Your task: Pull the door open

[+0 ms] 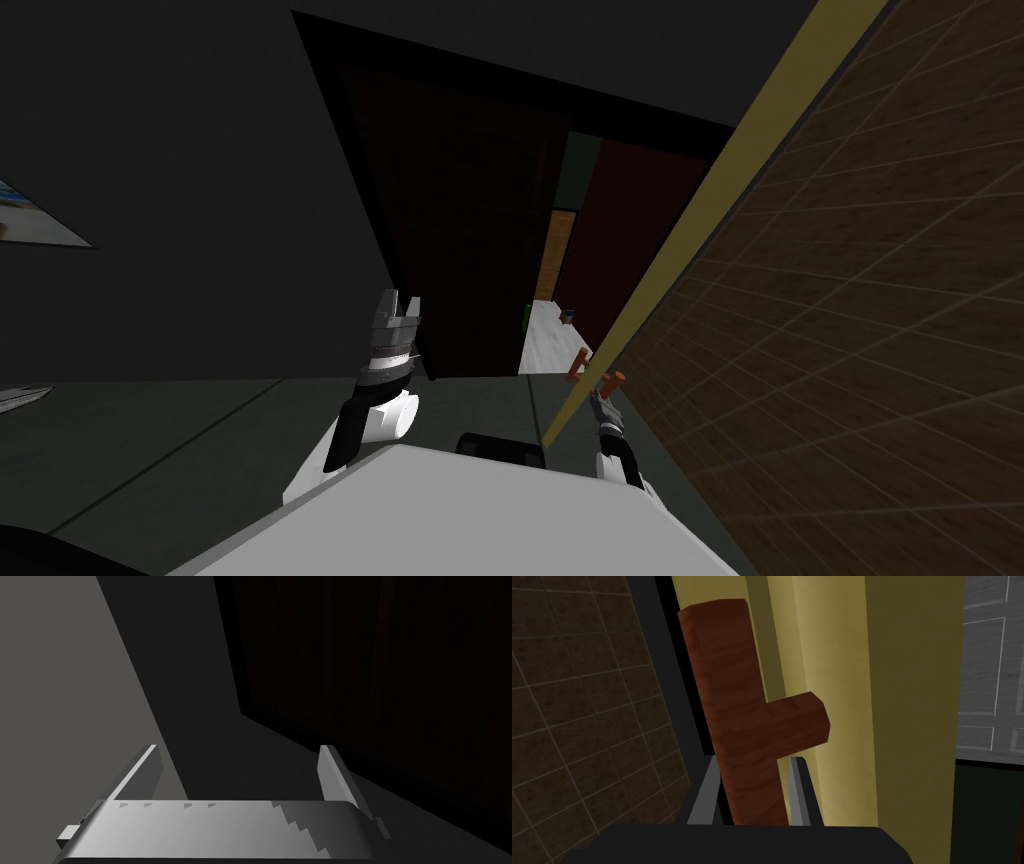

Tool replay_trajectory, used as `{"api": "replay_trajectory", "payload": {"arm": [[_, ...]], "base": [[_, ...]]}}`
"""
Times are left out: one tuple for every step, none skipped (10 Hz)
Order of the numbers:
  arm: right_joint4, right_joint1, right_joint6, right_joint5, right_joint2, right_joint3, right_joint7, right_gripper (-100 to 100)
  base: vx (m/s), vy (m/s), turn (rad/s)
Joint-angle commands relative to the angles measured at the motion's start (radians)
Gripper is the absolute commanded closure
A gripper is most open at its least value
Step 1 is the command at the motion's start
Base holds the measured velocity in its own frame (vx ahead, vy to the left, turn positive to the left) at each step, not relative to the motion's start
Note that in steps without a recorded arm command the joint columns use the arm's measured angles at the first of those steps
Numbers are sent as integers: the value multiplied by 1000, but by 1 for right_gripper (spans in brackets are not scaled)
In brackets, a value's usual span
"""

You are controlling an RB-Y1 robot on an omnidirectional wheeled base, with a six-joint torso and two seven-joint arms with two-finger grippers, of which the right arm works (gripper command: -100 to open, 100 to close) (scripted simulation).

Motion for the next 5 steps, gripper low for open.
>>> {"api": "replay_trajectory", "payload": {"arm": [[31, 6, 26, -17, 0, -3, 1, 100], [31, 6, 26, -17, 0, -3, 1, 100], [31, 8, 35, -35, -2, -5, 1, 100], [31, 8, 35, -35, -2, -5, 1, 100], [31, 8, 32, -35, -2, -5, 1, 100]], "base": [[-33, -8, 7], [-22, -4, -8], [-30, 0, 13], [-21, -7, -3], [-6, -7, -2]]}}
